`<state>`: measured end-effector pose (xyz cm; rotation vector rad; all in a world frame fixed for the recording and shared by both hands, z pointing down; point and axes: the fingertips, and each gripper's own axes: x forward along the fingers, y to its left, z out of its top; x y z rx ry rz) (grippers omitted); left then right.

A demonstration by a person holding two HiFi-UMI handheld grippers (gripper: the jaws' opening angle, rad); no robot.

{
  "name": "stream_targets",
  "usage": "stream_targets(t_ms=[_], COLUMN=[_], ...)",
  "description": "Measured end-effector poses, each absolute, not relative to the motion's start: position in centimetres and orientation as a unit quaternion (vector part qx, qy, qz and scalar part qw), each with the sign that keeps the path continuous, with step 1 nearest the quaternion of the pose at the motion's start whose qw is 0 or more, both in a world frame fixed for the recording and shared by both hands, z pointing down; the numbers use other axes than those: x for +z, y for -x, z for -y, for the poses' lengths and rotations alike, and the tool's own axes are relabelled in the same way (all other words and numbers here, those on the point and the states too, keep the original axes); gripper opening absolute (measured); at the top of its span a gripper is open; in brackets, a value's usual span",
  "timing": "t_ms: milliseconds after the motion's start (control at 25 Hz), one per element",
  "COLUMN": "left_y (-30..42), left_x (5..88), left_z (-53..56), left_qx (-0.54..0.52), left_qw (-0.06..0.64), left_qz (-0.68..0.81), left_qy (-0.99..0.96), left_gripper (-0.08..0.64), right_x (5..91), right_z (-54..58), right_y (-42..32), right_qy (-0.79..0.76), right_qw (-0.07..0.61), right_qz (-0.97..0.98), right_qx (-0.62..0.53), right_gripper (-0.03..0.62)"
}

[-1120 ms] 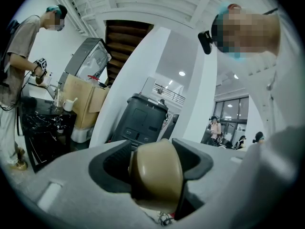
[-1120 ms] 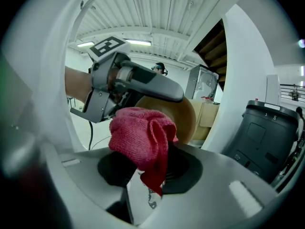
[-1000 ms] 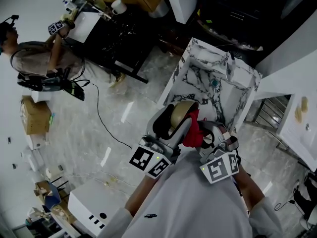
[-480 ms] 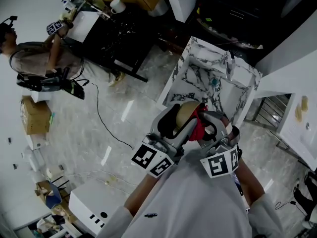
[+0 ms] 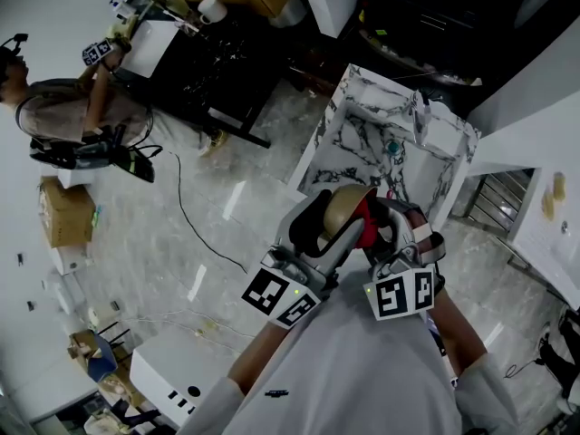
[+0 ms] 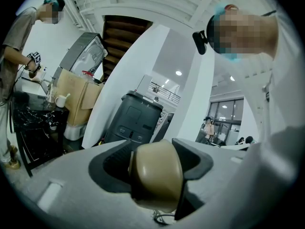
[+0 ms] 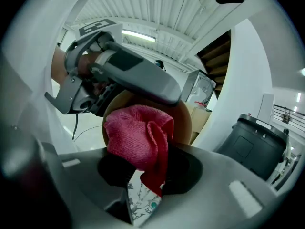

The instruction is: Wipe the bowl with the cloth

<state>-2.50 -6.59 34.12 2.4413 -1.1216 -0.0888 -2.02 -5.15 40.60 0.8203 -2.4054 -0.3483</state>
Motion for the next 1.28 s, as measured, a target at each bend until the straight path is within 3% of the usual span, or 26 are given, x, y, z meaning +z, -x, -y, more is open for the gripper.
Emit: stream_targets(t_ms=[240, 560, 840, 1280], left_y=[2.8, 2.7, 2.4, 2.2], left_x=[34.3, 35.5, 35.3, 34.1], left_z=[6.6, 6.2, 6.0, 5.9], left_qx=[-0.032, -0.031, -0.042, -0.035], left_qw=[0.229, 0.252, 0.266, 0.227], left_qz=[0.408, 0.401, 0.391, 0.399], left_qy=[-0.883, -0.880, -0.880, -0.888], left_gripper=[0.273, 0.273, 0.273, 0.273], right_x=[41.0, 39.9, 38.2, 40.5], right_z=[3.5, 2.2, 3.7, 5.1], right_y=[2.9, 3.9, 3.5, 2.5], right_qy=[-0.263, -0.221, -0.275, -0.289], right_qw=[0.315, 0.264, 0.225, 0.302], right_qz=[0.896, 0.917, 0.908, 0.893], right_qx=[-0.171, -0.202, -0.221, -0.165], right_gripper=[0.130, 0.130, 0.132, 0.129])
